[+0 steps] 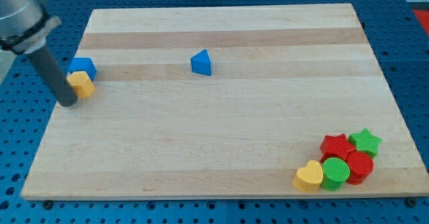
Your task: Place the blue triangle towards the right side of the blue cube
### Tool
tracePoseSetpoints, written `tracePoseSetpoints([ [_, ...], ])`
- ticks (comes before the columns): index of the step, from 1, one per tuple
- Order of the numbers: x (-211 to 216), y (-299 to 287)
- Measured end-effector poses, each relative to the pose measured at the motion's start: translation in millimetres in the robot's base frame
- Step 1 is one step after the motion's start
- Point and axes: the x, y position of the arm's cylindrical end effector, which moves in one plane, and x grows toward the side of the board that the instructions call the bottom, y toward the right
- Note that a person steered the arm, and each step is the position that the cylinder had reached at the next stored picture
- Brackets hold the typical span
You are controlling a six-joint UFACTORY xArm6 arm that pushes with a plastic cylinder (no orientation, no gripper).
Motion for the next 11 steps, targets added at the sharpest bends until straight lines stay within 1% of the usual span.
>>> tracePoseSetpoints([
  [1,4,99],
  [2,-23,197],
  [3,-66,271],
  [4,-80,281],
  [5,-79,228],
  [6,-79,154],
  [7,-71,102],
  [8,-65,100],
  [9,-88,133],
  [10,-119,126],
  [11,-113,77],
])
